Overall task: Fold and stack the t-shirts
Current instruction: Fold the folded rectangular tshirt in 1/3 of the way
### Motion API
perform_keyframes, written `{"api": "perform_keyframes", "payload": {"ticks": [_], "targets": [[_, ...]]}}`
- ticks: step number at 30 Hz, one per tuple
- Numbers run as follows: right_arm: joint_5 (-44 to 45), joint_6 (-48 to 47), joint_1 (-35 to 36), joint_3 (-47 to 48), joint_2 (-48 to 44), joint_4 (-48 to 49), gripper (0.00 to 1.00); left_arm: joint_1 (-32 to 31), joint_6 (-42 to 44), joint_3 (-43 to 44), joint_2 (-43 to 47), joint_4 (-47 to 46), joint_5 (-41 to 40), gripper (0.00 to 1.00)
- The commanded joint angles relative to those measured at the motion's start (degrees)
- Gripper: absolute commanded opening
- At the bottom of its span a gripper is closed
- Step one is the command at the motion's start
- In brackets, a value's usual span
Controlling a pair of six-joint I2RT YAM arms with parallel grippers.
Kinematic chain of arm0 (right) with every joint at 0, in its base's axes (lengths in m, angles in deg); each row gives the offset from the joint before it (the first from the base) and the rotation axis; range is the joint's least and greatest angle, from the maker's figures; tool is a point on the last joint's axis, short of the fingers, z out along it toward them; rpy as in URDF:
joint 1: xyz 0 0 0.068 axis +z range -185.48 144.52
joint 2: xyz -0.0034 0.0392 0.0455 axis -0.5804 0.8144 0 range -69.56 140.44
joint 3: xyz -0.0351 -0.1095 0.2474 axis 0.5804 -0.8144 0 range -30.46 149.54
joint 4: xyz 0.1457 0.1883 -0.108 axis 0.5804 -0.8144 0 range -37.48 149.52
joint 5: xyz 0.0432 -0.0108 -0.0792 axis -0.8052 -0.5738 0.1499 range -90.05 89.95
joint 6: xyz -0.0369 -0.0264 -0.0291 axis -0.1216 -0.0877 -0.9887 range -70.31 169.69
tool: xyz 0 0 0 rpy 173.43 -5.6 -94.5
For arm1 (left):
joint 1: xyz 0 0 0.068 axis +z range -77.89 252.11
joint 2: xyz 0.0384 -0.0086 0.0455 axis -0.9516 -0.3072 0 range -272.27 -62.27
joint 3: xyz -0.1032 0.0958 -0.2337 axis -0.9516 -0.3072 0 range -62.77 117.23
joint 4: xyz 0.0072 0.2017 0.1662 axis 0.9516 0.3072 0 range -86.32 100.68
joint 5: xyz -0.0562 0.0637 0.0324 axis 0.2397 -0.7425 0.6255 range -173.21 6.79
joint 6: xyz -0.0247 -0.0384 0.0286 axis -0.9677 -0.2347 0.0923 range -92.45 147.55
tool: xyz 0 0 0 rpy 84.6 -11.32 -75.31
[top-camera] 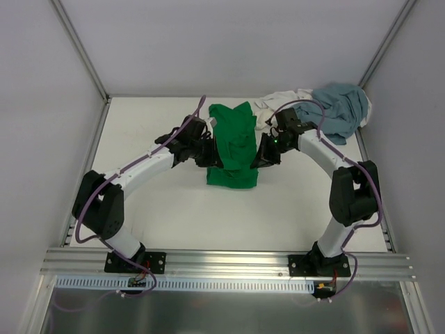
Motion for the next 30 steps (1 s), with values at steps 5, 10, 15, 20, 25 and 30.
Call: {"api": "perform_keyframes", "payload": {"ticks": [5,10,15,20,25,30], "targets": [[-0.5,-1.2,-1.1,11.9,10.1,0.9,0.11,4.5,4.5,6.5,-6.9,0.7,-2.2,0.22],[-0.5,-1.4,-2.2,21.9,17.2,4.7,0.55,5.2,6.0,2.9,-4.2,-7.1,-11.0,0.99],[-1.7,-2.1,-4.4,27.2,19.7,4.9,0.64,5.2,6.3,-3.1,-0.5,-12.8,-14.2,0.99],[-3.6,-1.5,-9.0,28.9,19.0,5.4,0.97,5.1,5.6,-6.0,2.9,-12.3,-14.2,0.99],[-3.1,-2.0,-11.9,24.8,13.0,4.5,0.99,4.7,6.8,-6.7,7.8,-10.1,-13.0,0.99],[-3.1,-1.7,-11.2,8.8,-0.3,6.6,1.00,4.7,8.4,-6.2,9.9,-5.9,-5.2,0.99]]}}
